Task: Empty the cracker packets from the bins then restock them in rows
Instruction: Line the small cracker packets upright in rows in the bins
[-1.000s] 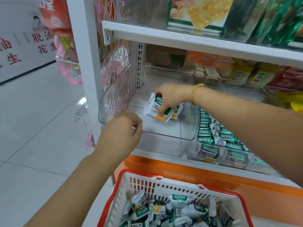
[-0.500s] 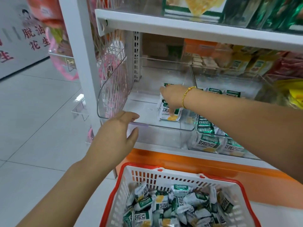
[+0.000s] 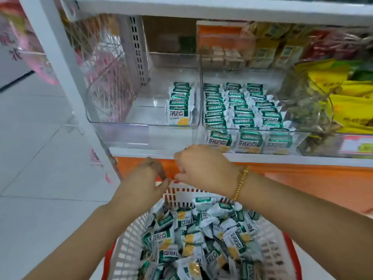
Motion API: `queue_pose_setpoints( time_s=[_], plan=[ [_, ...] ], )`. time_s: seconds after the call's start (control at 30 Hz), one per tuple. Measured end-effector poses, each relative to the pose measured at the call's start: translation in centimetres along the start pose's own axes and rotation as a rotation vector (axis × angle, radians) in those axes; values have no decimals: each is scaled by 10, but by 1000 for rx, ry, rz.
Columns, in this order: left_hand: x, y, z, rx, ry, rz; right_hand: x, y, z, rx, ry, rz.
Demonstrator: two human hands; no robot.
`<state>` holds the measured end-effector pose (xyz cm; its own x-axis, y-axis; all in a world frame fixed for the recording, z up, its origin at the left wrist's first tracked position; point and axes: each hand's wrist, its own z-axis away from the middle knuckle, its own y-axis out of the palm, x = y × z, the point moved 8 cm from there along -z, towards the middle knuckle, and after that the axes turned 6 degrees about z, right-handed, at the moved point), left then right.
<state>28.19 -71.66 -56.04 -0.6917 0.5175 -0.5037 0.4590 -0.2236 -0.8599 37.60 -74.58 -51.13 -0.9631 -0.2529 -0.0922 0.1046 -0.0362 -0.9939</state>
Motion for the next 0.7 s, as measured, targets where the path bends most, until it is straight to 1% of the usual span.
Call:
queue_pose_setpoints(
  time_s=[0.1, 0.2, 0.27, 0.4, 0.47, 0.5, 0.6, 0.7],
  plan=[
    [6, 55, 15, 146, -41, -67, -20, 74, 17, 161, 76, -6],
    [22, 104, 31, 304, -105, -81, -54, 150, 36, 329, 236, -87],
    [37, 129, 39, 366, -191, -51, -73, 187, 51, 427, 371, -268],
    [61, 161, 38, 343, -337, 10, -79, 236, 77, 550, 655, -782],
    [75, 177, 36, 313, -388, 71, -70, 256, 85, 544, 761, -1021],
    [81, 185, 36, 306, -405, 97, -66, 264, 89, 522, 796, -1085],
    [97, 206, 30, 302, -441, 115, -60, 281, 94, 412, 853, -1152],
    [100, 214, 17, 262, -450, 162, -67, 291, 100, 232, 982, -1191]
  ],
)
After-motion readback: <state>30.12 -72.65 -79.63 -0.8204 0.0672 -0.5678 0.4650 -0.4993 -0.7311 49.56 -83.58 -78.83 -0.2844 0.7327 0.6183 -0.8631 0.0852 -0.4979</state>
